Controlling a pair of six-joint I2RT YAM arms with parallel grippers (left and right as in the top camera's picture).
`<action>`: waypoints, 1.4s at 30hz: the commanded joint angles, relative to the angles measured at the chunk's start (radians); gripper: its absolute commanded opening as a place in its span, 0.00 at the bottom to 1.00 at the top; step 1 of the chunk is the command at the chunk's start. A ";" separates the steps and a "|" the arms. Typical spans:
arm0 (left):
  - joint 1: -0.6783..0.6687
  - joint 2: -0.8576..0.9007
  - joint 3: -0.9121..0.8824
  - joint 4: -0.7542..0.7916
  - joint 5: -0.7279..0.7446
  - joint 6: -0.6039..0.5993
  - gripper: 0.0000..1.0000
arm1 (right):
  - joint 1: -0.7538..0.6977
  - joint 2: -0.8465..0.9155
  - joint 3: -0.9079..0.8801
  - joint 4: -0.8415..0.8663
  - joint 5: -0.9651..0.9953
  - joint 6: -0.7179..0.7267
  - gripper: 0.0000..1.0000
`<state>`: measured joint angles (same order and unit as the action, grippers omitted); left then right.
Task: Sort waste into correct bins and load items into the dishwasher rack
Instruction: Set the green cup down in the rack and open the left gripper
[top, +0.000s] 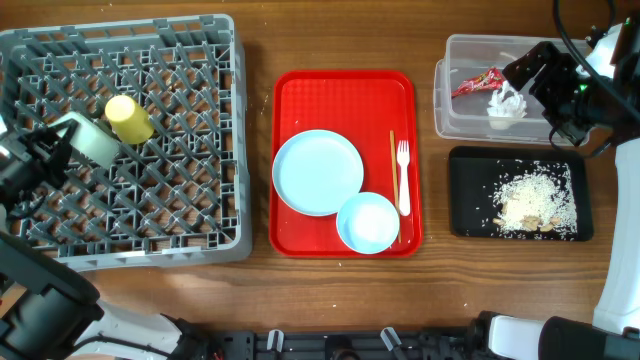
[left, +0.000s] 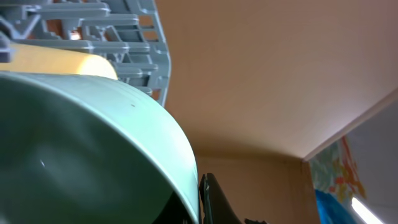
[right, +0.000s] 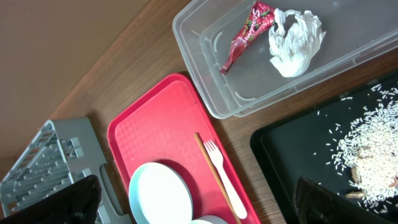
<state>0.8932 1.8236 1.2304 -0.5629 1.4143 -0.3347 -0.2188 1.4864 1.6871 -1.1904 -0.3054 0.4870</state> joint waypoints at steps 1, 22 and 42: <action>0.002 0.011 -0.035 0.003 -0.052 0.021 0.04 | 0.002 0.004 -0.001 0.000 0.013 -0.013 1.00; 0.266 -0.119 -0.035 -0.217 -0.420 -0.018 0.76 | 0.002 0.004 -0.001 0.000 0.013 -0.013 1.00; -0.272 -0.194 -0.035 -0.206 -1.353 -0.018 0.04 | 0.002 0.004 -0.001 0.000 0.013 -0.013 1.00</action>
<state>0.6239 1.5650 1.1976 -0.7696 0.1741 -0.3573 -0.2188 1.4864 1.6871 -1.1904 -0.3050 0.4870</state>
